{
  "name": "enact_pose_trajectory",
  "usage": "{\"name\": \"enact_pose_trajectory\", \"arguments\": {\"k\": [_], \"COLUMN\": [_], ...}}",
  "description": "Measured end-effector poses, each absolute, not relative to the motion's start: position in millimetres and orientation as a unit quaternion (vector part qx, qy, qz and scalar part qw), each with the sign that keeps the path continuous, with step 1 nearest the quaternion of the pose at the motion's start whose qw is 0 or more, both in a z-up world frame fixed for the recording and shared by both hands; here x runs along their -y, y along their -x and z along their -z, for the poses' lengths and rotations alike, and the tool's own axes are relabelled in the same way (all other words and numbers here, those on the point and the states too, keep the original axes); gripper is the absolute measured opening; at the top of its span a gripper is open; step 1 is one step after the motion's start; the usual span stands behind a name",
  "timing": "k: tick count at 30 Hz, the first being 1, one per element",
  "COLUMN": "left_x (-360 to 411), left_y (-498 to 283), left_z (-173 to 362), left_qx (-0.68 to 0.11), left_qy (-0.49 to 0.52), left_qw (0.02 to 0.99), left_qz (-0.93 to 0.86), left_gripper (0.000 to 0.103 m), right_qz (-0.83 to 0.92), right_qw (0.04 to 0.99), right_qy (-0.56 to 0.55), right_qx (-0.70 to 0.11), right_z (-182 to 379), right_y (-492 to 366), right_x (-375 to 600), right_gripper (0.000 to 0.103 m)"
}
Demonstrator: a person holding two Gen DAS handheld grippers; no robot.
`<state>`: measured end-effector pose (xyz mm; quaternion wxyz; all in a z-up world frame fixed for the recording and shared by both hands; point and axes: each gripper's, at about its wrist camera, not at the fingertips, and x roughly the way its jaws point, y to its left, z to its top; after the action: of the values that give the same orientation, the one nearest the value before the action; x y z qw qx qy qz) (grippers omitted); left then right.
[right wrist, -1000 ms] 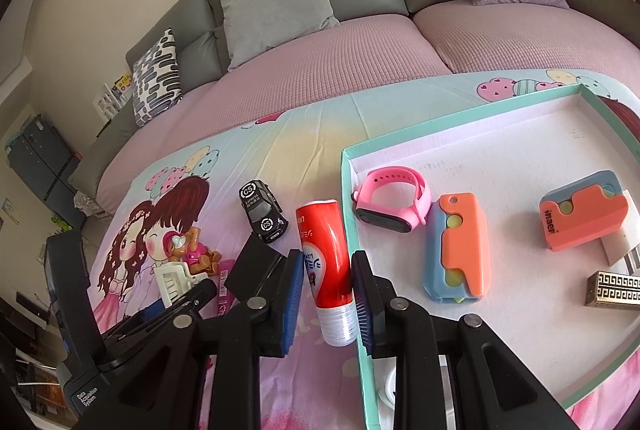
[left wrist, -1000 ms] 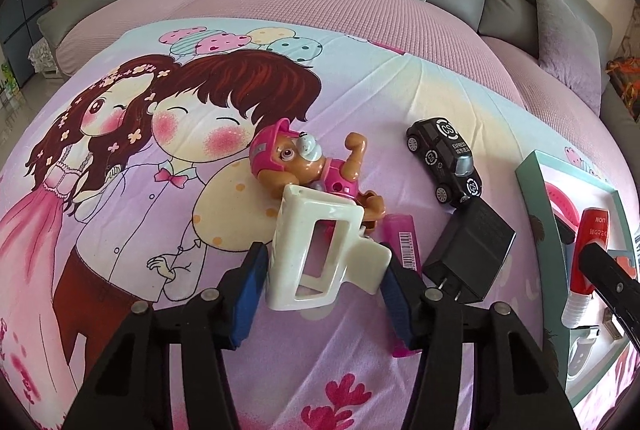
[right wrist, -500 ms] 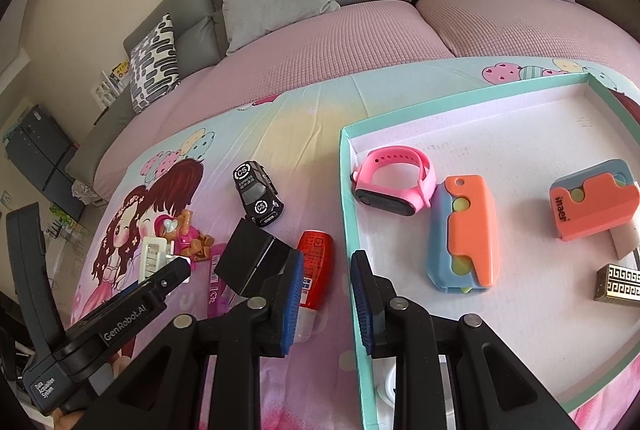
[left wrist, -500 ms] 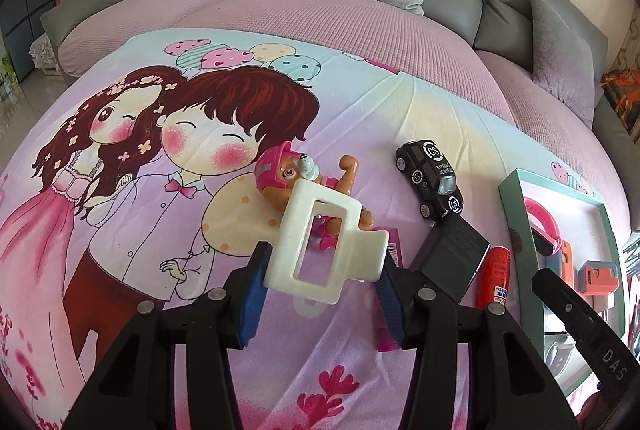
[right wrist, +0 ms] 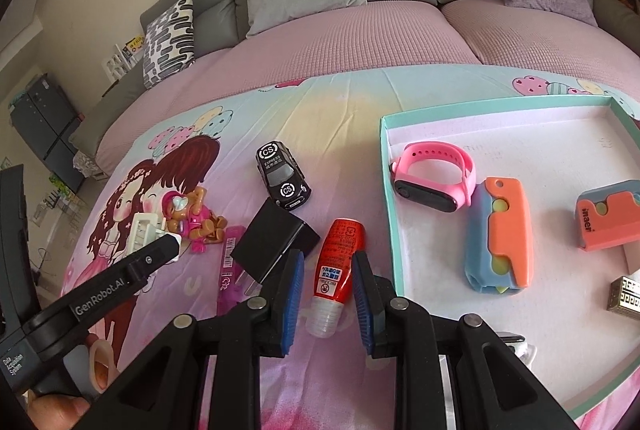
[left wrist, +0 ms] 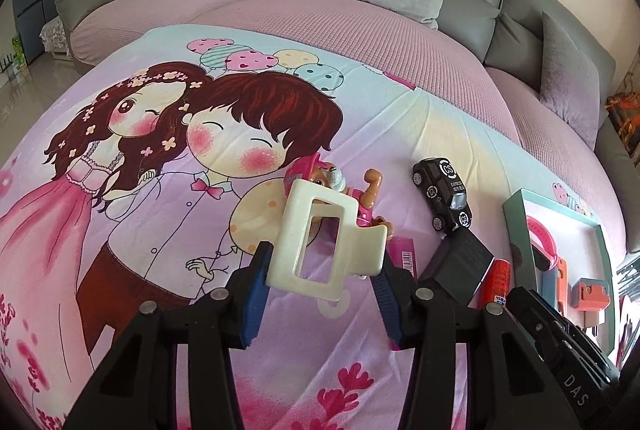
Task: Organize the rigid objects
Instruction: 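Close left gripper on the white plastic holder while right holds the toothpaste tube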
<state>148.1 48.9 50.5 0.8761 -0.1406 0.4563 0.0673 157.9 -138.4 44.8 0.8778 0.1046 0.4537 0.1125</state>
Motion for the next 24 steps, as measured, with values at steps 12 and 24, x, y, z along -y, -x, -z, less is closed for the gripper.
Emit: {"name": "enact_pose_trajectory", "arguments": {"k": [12,24], "left_x": [-57.2,-52.5], "left_y": [-146.5,-148.7], "left_z": [-47.8,-45.0], "left_qx": [-0.461,-0.467], "left_qy": [0.162,0.159], "left_qw": [0.87,0.868], "left_qz": [-0.067,-0.06], "left_gripper": [0.05,0.05], "right_qz": [-0.085,-0.065], "right_qw": [0.882,0.892], "right_qy": [-0.049,0.02], "right_qx": [-0.461,-0.446], "right_z": [-30.7,-24.0], "right_y": [-163.4,-164.4], "right_x": [119.3,99.1], "right_gripper": [0.029,0.033]}}
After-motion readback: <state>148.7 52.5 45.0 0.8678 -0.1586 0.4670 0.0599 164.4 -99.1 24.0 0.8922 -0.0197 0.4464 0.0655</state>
